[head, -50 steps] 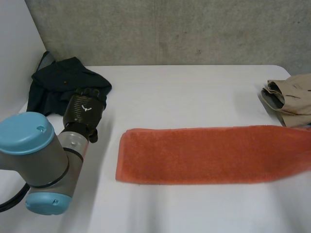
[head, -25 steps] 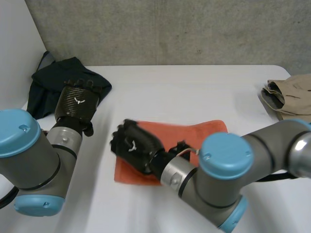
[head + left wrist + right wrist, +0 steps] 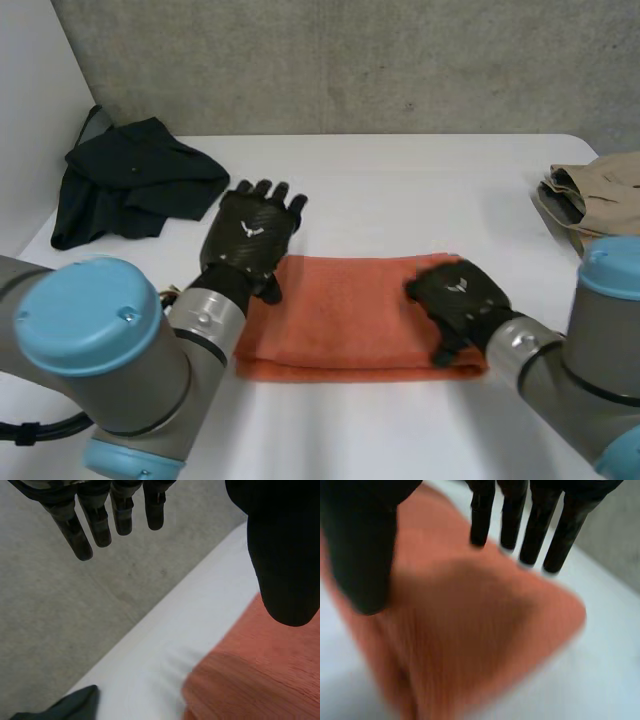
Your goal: Fold the laundry.
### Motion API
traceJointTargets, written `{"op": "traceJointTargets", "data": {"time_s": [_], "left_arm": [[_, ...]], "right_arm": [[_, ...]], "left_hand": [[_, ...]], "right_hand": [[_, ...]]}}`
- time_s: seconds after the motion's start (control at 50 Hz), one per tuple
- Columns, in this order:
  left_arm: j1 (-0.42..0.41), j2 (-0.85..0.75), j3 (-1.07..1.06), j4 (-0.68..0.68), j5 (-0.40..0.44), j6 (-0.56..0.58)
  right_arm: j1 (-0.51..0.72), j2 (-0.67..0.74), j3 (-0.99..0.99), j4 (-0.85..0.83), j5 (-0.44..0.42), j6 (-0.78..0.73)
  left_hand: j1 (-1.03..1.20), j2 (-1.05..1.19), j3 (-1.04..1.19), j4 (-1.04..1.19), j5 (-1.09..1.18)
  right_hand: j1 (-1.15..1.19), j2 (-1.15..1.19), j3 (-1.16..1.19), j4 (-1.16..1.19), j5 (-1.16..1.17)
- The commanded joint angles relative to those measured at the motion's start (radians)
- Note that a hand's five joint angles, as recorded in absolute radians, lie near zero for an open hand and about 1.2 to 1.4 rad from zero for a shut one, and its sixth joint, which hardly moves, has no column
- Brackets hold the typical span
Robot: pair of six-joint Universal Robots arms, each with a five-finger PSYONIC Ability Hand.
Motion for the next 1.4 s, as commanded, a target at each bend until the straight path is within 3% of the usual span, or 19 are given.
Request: {"op": "traceJointTargets", "data": {"time_s": [0.02, 0.14, 0.28, 0.34, 0.46, 0.48, 0.5, 0.56, 0.58, 0.64, 0.74, 0.8, 0.88, 1.06, 1.24, 1.4], "left_arm": [[0.006, -0.024, -0.003, -0.011, -0.004, 0.006], [0.020, 0.030, -0.018, -0.033, -0.004, -0.002], [0.060, 0.083, -0.037, -0.043, -0.006, -0.008], [0.080, 0.102, -0.047, -0.043, -0.006, -0.005], [0.112, 0.122, -0.061, -0.048, -0.007, -0.005], [0.113, 0.123, -0.063, -0.048, -0.007, -0.006], [0.113, 0.123, -0.063, -0.049, -0.007, -0.006], [0.113, 0.123, -0.063, -0.049, -0.009, -0.006], [0.112, 0.123, -0.061, -0.048, -0.009, -0.008], [0.110, 0.122, -0.049, -0.046, -0.007, -0.009], [0.100, 0.111, -0.011, -0.043, -0.007, -0.019], [0.055, 0.093, 0.028, -0.043, -0.006, -0.043], [-0.037, 0.021, 0.110, -0.051, -0.007, -0.081], [-0.146, -0.189, 0.316, -0.198, -0.021, -0.120], [-0.161, -0.345, 0.445, -0.439, -0.291, -0.106], [-0.158, -0.331, 0.364, -0.494, -0.305, -0.098]], "right_arm": [[-0.104, 0.076, -0.001, 0.012, 0.095, -0.216], [-0.061, 0.044, -0.082, -0.048, 0.211, -0.319], [0.215, 0.047, -0.231, -0.059, 0.206, -0.399], [0.327, 0.113, -0.278, -0.063, 0.196, -0.414], [0.492, 0.188, -0.260, -0.072, 0.061, -0.451], [0.496, 0.192, -0.249, -0.069, 0.041, -0.451], [0.494, 0.193, -0.233, -0.069, 0.013, -0.441], [0.491, 0.183, -0.205, -0.077, -0.027, -0.412], [0.487, 0.171, -0.199, -0.083, -0.033, -0.354], [0.441, 0.111, -0.203, -0.083, -0.027, -0.225], [0.200, -0.054, -0.163, -0.079, -0.027, 0.143], [0.108, -0.074, -0.140, -0.074, -0.024, 0.304], [0.043, -0.111, -0.131, -0.034, -0.022, 0.406], [0.009, 0.002, -0.241, 0.095, -0.018, 0.405], [0.025, 0.136, -0.361, 0.181, -0.022, 0.389], [0.158, 0.183, -0.399, 0.199, -0.022, 0.288]], "left_hand": [[-0.016, -0.027, -0.034, -0.026, -0.043], [-0.016, -0.026, -0.034, -0.026, -0.043], [-0.016, -0.027, -0.034, -0.026, -0.043], [-0.016, -0.026, -0.034, -0.026, -0.043], [-0.016, -0.027, -0.034, -0.026, -0.043], [-0.016, -0.026, -0.034, -0.026, -0.043], [-0.016, -0.026, -0.034, -0.026, -0.043], [-0.016, -0.026, -0.034, -0.026, -0.043], [-0.016, -0.026, -0.034, -0.026, -0.043], [-0.016, -0.026, -0.034, -0.026, -0.043], [-0.007, -0.018, -0.025, -0.017, -0.034], [0.002, -0.009, -0.016, -0.008, -0.025], [0.014, 0.003, -0.004, 0.003, -0.014], [0.025, 0.015, 0.007, 0.015, -0.002], [0.025, 0.015, 0.007, 0.015, -0.002], [0.025, 0.015, 0.007, 0.015, -0.002]], "right_hand": [[0.972, 0.903, 0.904, 0.903, 0.908], [0.972, 0.903, 0.904, 0.903, 0.908], [0.972, 0.903, 0.904, 0.903, 0.908], [0.972, 0.903, 0.904, 0.903, 0.908], [0.972, 0.903, 0.904, 0.903, 0.908], [0.972, 0.903, 0.904, 0.903, 0.908], [0.819, 0.750, 0.751, 0.750, 0.755], [0.136, 0.067, 0.068, 0.067, 0.072], [-0.249, -0.318, -0.318, -0.318, -0.313], [-0.249, -0.318, -0.318, -0.318, -0.313], [-0.249, -0.318, -0.318, -0.318, -0.313], [-0.249, -0.318, -0.318, -0.318, -0.313], [-0.249, -0.318, -0.318, -0.318, -0.313], [-0.249, -0.318, -0.318, -0.318, -0.313], [-0.249, -0.318, -0.318, -0.318, -0.313], [-0.249, -0.318, -0.318, -0.318, -0.313]]}}
